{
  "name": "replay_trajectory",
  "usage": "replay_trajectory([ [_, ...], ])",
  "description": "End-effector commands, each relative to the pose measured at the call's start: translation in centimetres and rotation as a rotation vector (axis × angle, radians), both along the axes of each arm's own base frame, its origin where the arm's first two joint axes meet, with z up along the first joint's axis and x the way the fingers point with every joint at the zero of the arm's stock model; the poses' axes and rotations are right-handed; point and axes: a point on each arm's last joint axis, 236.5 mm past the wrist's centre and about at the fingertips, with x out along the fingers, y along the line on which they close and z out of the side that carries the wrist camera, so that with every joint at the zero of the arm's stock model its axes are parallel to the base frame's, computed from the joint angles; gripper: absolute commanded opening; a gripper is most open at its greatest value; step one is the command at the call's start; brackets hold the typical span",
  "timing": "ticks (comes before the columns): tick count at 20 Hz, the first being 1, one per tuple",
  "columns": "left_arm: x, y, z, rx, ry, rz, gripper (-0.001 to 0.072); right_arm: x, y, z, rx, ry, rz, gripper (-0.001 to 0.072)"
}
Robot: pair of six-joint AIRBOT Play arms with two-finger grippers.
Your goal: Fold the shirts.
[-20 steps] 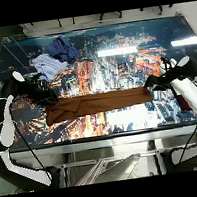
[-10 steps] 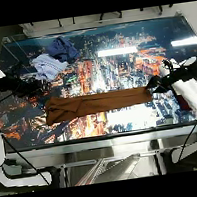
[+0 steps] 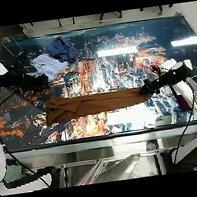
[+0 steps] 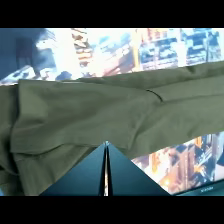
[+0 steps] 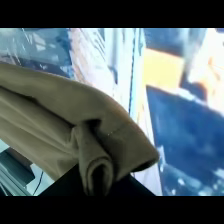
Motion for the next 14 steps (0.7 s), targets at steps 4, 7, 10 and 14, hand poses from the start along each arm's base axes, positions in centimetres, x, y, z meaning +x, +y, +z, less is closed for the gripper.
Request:
replay_trajectory([
  [4, -1.0, -10.0, -2.0, -0.027, 0.004, -0.152, 0.0013, -3.4, -2.1, 8.1, -0.161, -0.061, 0.074, 0.0035],
  [7, -1.9, -17.7, -5.7, -0.041, 0.003, -0.243, 0.0014, -4.0, -3.1, 12.7, -0.265, -0.133, -0.004, 0.0035],
  [10, -4.2, -25.4, -10.4, -0.051, 0.006, -0.325, 0.0013, -4.7, -2.5, 16.2, -0.288, -0.209, -0.035, 0.0035],
  [14, -7.8, -31.0, -16.1, -0.037, 0.072, -0.366, 0.0013, -5.2, 0.1, 19.0, -0.249, -0.279, -0.023, 0.0035],
])
